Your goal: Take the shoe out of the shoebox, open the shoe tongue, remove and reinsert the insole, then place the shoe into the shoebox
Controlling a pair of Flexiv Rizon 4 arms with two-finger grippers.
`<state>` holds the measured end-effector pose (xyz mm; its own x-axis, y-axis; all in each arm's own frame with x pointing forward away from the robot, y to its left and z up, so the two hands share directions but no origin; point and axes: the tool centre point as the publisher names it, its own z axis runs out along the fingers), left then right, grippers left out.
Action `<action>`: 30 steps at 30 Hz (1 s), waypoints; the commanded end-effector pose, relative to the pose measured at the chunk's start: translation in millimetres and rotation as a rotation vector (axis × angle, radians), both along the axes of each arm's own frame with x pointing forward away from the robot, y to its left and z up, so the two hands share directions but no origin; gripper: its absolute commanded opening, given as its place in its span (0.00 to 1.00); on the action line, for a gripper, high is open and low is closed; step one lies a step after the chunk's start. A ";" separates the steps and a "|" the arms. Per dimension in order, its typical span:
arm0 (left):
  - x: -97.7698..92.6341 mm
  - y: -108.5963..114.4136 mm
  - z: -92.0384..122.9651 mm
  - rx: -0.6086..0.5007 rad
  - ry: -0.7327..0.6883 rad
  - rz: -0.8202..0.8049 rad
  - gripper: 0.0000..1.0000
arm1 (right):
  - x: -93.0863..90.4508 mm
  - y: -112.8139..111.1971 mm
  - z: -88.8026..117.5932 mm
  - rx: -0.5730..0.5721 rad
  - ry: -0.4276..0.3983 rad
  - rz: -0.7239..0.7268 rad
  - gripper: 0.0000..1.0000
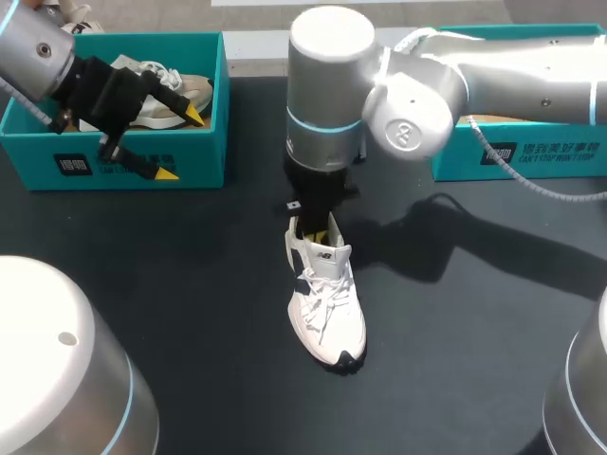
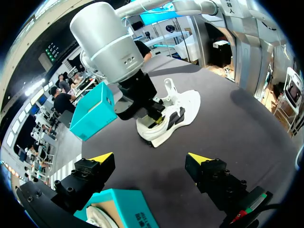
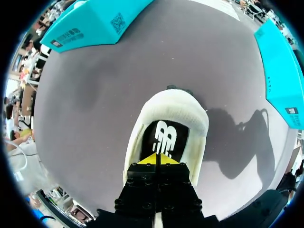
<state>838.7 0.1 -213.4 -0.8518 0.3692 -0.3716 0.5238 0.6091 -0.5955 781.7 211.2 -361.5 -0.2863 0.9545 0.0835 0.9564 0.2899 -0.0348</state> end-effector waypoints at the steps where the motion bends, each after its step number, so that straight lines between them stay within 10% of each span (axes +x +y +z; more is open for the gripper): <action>1: -0.3 0.2 0.3 0.003 0.000 0.000 1.00 | -4.8 -9.4 21.2 0.001 0.063 -0.026 0.00; 12: -0.3 0.2 0.3 0.003 0.000 0.000 1.00 | -35.9 -12.3 18.5 0.012 0.220 -0.112 0.00; 14: -0.3 0.2 0.3 0.003 0.000 0.000 1.00 | -39.5 -12.4 15.1 0.010 0.242 -0.117 0.43; 15: -0.3 0.2 0.3 0.003 0.000 0.000 1.00 | -40.3 -12.3 15.1 0.015 0.236 -0.125 0.95; 16: -0.3 0.2 0.3 0.003 0.000 0.000 1.00 | -41.1 -12.5 14.5 0.018 0.237 -0.128 1.00; 30: -0.3 0.2 0.3 0.003 0.000 0.000 1.00 | -40.3 -2.7 18.3 0.059 0.233 -0.080 1.00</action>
<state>838.7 0.1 -213.4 -0.8519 0.3691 -0.3716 0.5237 0.6092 -0.5954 743.0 208.1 -341.9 -0.1716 0.9658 0.1944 0.9461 0.2166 -0.2408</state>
